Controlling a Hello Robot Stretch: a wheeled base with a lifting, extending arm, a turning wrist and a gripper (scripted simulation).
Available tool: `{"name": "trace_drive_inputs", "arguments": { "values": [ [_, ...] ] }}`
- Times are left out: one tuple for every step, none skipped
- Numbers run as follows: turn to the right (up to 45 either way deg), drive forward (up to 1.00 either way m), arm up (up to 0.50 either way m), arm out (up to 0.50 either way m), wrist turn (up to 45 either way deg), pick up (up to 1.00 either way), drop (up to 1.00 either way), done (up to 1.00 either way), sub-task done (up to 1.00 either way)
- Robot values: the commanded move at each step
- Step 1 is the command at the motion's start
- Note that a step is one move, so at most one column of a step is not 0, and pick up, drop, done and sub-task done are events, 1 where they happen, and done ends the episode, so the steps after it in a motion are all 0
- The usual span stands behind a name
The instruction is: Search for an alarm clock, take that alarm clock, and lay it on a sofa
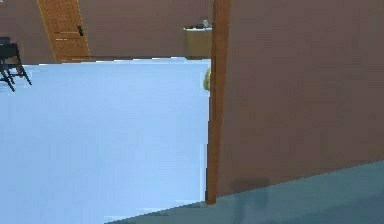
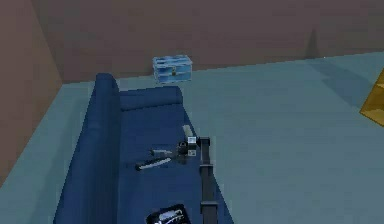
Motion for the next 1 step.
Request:
{"name": "trace_drive_inputs", "arguments": {
  "values": [
    [0.0,0.00,0.10,0.00,0.0,0.00,0.00,0.00,0.00]
  ]
}}
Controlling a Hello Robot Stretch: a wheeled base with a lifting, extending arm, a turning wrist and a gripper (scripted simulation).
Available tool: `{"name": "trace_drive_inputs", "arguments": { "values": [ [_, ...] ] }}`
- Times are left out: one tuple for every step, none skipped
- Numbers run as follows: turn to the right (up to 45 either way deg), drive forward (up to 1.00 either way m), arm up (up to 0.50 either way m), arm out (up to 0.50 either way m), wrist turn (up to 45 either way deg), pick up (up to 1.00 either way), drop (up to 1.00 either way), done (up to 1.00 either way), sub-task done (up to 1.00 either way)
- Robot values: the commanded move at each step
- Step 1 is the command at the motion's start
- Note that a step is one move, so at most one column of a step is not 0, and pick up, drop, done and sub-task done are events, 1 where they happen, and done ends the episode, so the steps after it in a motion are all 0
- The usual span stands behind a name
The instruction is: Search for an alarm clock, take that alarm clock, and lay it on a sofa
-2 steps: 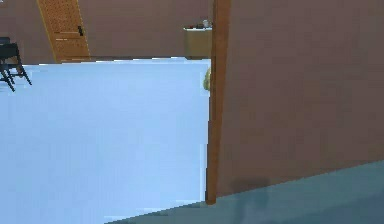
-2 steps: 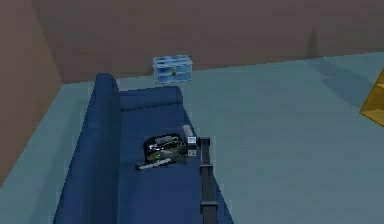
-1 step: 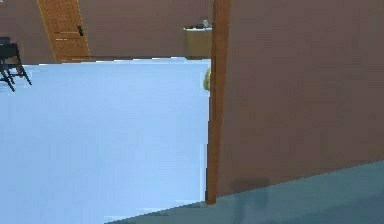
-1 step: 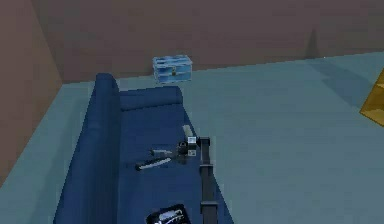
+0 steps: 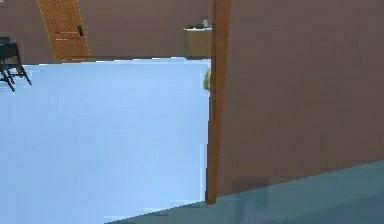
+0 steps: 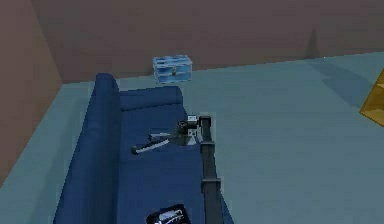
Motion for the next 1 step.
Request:
{"name": "trace_drive_inputs", "arguments": {
  "values": [
    [0.0,0.00,0.00,-0.08,0.0,0.00,0.00,0.00,0.00]
  ]
}}
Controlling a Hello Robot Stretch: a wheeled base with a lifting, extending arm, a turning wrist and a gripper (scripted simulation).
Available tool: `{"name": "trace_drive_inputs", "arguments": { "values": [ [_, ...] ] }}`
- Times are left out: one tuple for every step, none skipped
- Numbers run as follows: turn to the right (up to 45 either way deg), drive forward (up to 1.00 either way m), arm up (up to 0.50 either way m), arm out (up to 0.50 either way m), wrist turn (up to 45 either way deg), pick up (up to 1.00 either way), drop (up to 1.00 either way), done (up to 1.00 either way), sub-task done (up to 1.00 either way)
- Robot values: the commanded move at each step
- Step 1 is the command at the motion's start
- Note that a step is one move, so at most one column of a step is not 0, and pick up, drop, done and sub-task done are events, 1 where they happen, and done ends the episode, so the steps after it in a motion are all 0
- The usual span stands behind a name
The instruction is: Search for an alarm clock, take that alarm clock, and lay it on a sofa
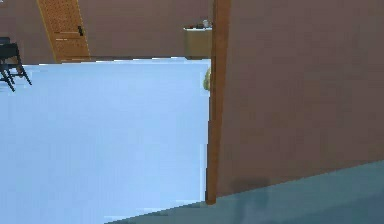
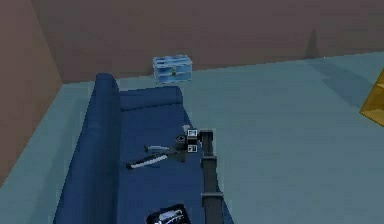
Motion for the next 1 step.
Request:
{"name": "trace_drive_inputs", "arguments": {
  "values": [
    [0.0,0.00,0.00,0.00,0.0,0.00,0.00,1.00,0.00]
  ]
}}
